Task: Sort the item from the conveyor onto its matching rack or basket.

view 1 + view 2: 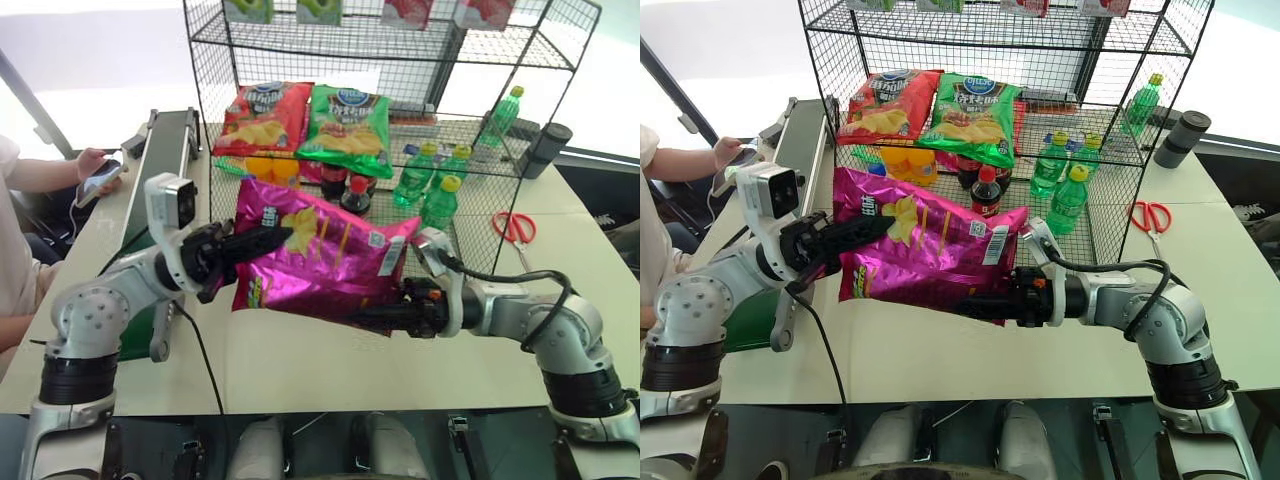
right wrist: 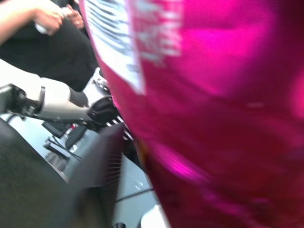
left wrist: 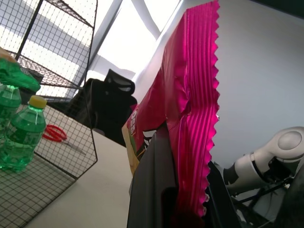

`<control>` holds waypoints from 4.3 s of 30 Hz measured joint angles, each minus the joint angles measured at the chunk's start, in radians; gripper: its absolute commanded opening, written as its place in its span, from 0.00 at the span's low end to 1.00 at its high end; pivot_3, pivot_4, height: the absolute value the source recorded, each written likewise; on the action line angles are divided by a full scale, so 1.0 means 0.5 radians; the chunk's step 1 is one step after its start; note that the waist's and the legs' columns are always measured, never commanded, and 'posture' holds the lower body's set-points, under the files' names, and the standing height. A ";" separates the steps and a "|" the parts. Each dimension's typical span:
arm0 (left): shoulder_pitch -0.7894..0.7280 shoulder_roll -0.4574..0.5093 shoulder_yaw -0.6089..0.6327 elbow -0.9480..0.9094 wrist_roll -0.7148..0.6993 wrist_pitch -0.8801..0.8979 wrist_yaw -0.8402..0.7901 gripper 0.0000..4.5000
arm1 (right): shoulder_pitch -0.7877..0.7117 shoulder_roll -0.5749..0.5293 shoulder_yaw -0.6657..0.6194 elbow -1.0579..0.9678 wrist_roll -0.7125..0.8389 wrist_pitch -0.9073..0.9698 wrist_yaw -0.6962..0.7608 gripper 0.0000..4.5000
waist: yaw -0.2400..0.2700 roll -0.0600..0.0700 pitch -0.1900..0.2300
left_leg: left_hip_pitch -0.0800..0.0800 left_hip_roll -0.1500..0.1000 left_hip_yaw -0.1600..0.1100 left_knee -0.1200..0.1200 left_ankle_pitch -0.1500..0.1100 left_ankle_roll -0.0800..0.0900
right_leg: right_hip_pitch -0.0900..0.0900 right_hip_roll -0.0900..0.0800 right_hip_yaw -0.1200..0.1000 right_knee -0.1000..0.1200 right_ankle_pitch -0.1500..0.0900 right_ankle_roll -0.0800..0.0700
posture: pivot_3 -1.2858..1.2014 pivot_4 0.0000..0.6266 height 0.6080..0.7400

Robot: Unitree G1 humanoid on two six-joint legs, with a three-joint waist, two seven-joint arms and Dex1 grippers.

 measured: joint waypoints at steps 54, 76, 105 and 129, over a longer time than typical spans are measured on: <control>0.070 -0.763 -0.368 0.041 1.379 -1.263 0.433 1.00 | -0.367 -0.279 -0.125 0.715 -2.965 -1.733 -1.323 0.01 | -0.001 -0.003 0.001 | 0.001 0.001 0.001 0.000 0.009 -0.014 | 0.002 -0.004 0.000 -0.002 -0.001 0.003 | 0.52 0.24 1.00; 0.069 -0.800 -0.377 0.030 1.379 -1.268 0.476 1.00 | -0.698 -0.101 0.087 0.890 -3.083 -1.423 -1.528 0.01 | -0.005 -0.002 0.001 | -0.001 0.000 0.001 -0.001 0.009 -0.014 | 0.001 -0.003 0.000 -0.002 0.000 0.004 | 0.52 0.24 1.00; 0.112 -0.759 -0.475 0.027 1.495 -1.314 0.428 1.00 | -0.668 0.092 -0.031 0.694 -2.535 -1.517 -1.236 0.98 | -0.047 -0.002 0.001 | 0.000 0.003 0.001 -0.001 0.003 -0.003 | 0.000 -0.003 0.000 0.000 0.000 0.004 | 0.52 0.24 1.00; 0.148 -0.762 -0.487 0.029 1.555 -1.355 0.428 1.00 | -0.783 0.189 0.138 0.868 -2.720 -1.599 -1.419 0.01 | -0.046 -0.001 0.002 | 0.000 0.003 0.001 -0.001 0.008 -0.012 | 0.000 -0.003 0.000 0.000 0.000 0.004 | 0.52 0.24 1.00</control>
